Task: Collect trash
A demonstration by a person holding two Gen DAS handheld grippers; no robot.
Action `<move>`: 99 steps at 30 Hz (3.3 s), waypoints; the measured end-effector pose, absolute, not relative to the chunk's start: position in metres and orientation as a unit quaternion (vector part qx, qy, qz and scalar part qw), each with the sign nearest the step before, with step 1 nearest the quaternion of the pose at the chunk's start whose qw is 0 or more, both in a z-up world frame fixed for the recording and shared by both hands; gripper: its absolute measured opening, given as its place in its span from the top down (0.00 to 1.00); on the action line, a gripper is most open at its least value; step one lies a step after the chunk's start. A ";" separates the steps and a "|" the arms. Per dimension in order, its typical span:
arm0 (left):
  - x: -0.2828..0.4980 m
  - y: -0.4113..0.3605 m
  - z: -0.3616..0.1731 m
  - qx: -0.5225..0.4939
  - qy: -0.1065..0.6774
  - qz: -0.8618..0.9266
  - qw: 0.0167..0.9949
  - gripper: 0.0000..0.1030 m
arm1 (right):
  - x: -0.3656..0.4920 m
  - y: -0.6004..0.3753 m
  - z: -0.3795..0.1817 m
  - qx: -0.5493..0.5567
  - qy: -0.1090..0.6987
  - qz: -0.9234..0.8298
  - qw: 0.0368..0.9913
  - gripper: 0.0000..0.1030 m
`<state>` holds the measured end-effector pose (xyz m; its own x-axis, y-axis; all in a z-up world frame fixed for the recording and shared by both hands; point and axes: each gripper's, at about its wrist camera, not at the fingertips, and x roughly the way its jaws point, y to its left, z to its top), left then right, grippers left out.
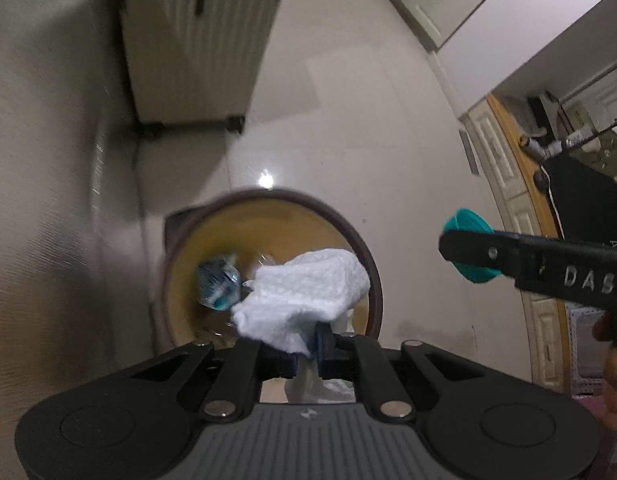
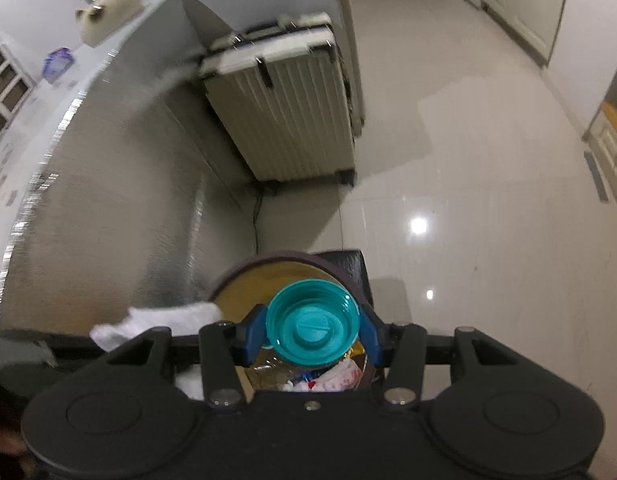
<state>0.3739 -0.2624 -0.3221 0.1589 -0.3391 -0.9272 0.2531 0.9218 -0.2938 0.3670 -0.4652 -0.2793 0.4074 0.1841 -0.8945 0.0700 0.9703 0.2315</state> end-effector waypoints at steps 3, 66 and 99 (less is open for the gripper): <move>0.381 -0.273 -0.356 -0.032 0.638 -0.203 0.742 0.71 | 0.376 -0.469 -0.303 0.128 0.551 0.031 0.824 0.52; 0.248 -0.127 -0.101 -0.021 0.483 -0.063 0.873 0.00 | 0.245 -0.385 -0.102 0.080 0.435 0.060 0.895 0.00; 0.106 -0.052 -0.032 -0.010 0.411 -0.030 0.911 0.00 | 0.096 -0.319 -0.042 0.053 0.387 0.030 0.920 0.00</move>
<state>0.1056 -0.0515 -0.0322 0.6606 -0.0628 -0.7481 0.0457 0.9980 -0.0435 0.0961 -0.3186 -0.0423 0.6994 0.0949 -0.7084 -0.0137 0.9927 0.1195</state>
